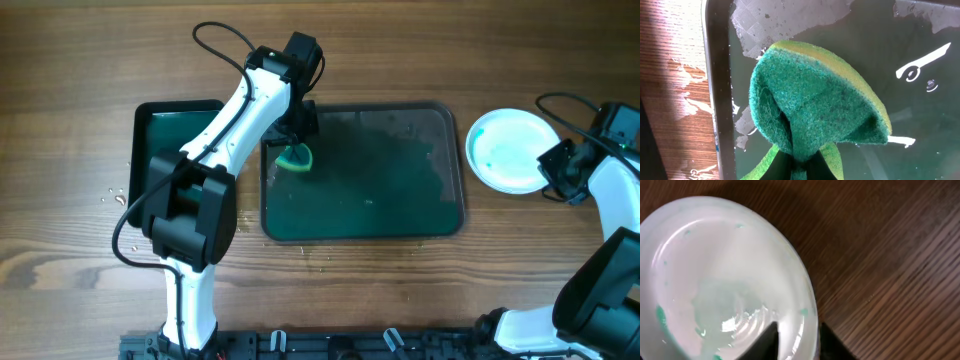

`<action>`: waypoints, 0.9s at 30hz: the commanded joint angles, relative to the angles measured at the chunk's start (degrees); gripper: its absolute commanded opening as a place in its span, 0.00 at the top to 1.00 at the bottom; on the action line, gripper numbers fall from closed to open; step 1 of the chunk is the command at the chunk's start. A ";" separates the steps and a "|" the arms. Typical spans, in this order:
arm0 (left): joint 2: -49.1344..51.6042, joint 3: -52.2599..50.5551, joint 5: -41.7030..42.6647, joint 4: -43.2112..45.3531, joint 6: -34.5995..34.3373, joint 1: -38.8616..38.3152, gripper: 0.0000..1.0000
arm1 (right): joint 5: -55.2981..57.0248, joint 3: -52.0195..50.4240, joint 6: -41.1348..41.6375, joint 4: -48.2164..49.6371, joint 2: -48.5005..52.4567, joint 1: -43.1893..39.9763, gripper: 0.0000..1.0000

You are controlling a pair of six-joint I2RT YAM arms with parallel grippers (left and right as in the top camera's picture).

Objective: Clean dirty plates on tray and stack at the side

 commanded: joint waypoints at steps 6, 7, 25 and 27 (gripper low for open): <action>-7.34 0.70 -1.84 -4.66 1.49 4.28 0.96 | -14.12 0.92 -6.51 0.02 -2.69 -0.02 0.49; -8.74 0.70 -1.90 -5.49 3.04 5.14 0.96 | -18.56 1.20 -8.72 0.04 -3.58 0.02 0.42; -12.13 -2.47 -2.75 -9.90 18.56 26.82 0.96 | -26.03 1.57 -18.78 -1.09 -9.40 9.33 0.04; -12.13 -5.01 -2.75 -7.89 18.82 28.15 0.96 | -25.99 1.57 -18.67 -1.31 -9.40 9.73 0.03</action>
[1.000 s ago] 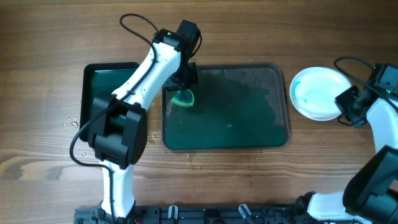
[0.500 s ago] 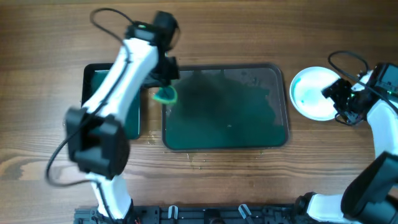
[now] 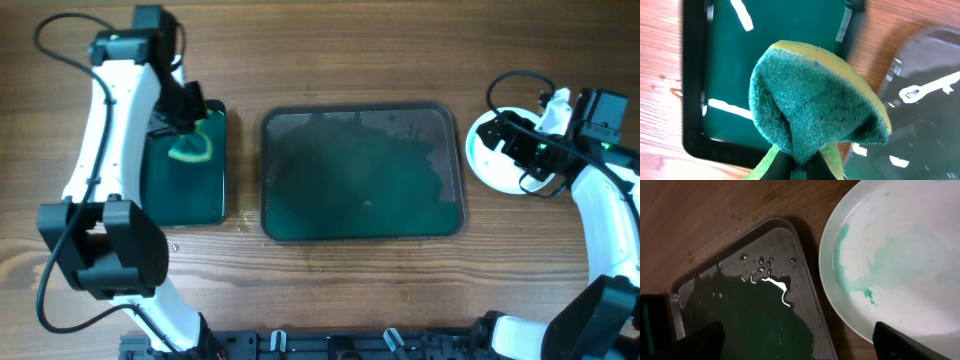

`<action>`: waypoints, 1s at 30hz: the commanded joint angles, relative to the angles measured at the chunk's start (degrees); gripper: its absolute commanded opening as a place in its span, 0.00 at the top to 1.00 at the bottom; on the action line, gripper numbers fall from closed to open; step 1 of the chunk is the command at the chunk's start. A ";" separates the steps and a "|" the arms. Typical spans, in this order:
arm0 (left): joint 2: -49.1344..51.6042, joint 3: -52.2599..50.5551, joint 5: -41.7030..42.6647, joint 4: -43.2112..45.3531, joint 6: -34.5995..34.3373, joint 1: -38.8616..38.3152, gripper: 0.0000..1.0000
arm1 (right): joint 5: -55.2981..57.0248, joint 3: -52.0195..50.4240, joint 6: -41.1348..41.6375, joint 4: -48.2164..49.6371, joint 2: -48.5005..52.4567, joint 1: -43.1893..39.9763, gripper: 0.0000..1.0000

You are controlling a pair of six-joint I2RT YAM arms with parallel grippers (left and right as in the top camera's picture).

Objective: Clean dirty plates on tray and stack at the side

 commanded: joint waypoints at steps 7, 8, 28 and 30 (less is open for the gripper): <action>0.87 -15.08 -0.61 12.85 1.84 3.96 0.92 | 0.50 1.29 -1.66 -1.22 -0.46 1.16 0.02; 0.87 -16.28 -0.61 13.94 1.84 3.96 0.89 | 0.50 1.29 -1.70 -1.55 -0.46 1.16 0.02; -5.22 -15.15 5.05 10.05 1.77 3.96 0.00 | -2.14 1.31 -3.06 -8.94 -13.11 1.16 0.02; -6.21 -15.15 5.05 10.12 1.79 3.96 0.00 | -2.10 1.31 -4.00 -10.64 -16.59 1.16 0.02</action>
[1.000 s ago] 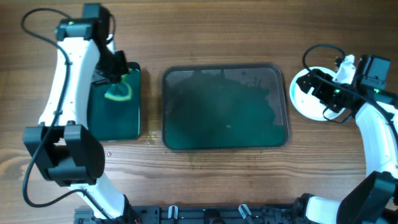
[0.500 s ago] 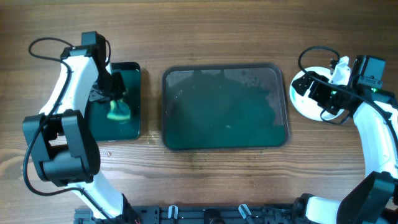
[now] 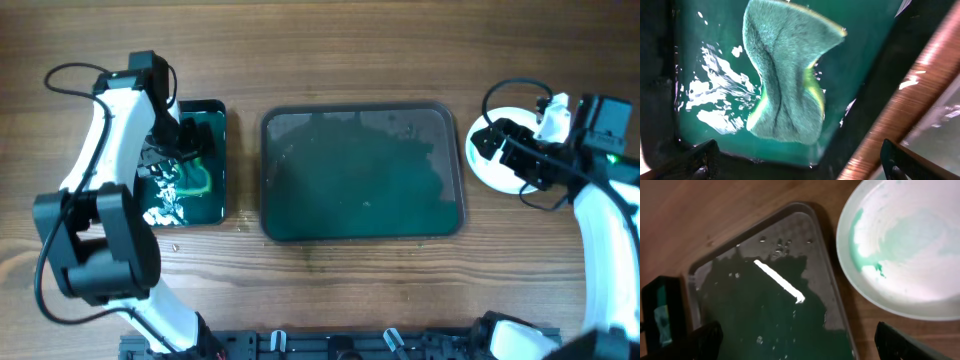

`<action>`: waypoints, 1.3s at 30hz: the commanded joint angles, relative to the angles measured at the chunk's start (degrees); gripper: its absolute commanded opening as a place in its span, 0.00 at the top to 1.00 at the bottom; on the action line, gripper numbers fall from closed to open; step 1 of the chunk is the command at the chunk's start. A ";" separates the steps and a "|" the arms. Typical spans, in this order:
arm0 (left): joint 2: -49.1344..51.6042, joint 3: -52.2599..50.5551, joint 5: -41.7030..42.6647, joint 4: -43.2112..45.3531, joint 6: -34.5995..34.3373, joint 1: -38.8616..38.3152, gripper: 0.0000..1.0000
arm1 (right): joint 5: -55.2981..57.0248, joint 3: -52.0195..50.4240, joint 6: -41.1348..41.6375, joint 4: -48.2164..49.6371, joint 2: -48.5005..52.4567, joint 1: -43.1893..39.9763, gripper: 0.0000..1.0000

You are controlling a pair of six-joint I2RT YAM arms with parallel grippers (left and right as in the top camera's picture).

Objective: Clean dirty plates on tray and stack at the side

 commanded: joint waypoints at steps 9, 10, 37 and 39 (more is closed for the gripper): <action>-4.44 1.75 1.97 -0.09 0.26 0.22 0.00 | -3.32 1.27 -3.26 -11.32 -22.53 0.33 0.00; -4.44 1.75 1.97 -0.07 0.26 0.22 0.00 | -3.32 1.27 -3.23 -12.13 -23.56 0.33 0.00; -4.44 1.75 1.97 -0.09 0.28 0.22 0.00 | -30.99 0.94 -33.48 -5.99 -27.34 0.33 0.00; -4.44 1.75 1.97 -0.07 0.26 0.22 0.00 | -32.41 0.63 -33.46 -5.31 -27.34 0.33 0.00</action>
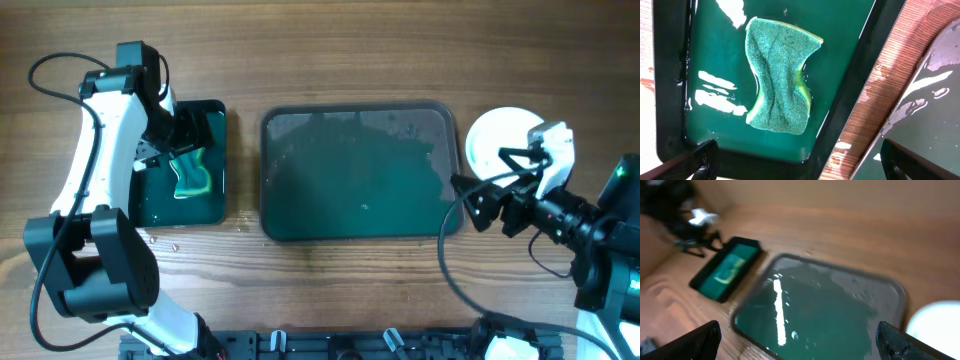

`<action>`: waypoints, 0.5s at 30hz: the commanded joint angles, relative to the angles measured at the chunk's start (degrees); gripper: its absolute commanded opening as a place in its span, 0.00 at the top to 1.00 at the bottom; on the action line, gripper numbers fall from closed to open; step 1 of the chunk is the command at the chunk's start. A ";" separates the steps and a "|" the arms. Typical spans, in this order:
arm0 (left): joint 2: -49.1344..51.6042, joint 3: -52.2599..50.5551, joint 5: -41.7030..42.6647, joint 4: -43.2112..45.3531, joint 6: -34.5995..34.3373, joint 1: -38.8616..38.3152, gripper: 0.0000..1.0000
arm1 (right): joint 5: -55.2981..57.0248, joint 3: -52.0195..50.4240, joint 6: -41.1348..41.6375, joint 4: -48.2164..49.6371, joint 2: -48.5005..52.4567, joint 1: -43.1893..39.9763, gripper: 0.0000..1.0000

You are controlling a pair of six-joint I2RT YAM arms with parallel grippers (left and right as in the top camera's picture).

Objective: Clean dirty plates on tray and stack at the side

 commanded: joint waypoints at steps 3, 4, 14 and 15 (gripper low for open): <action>-0.48 0.74 0.87 0.00 0.28 0.22 0.00 | -9.16 0.46 -5.07 0.94 -0.48 0.24 0.01; -0.48 0.74 0.87 0.00 0.26 0.22 0.00 | -9.14 0.46 -5.07 0.94 -0.48 0.24 0.00; -0.48 0.74 0.87 -0.02 0.26 0.22 0.00 | -9.16 0.46 -5.11 0.94 -0.48 0.24 0.00; -0.48 0.74 0.87 0.00 0.26 0.22 0.00 | -9.14 0.46 -5.11 0.92 -0.50 0.24 0.00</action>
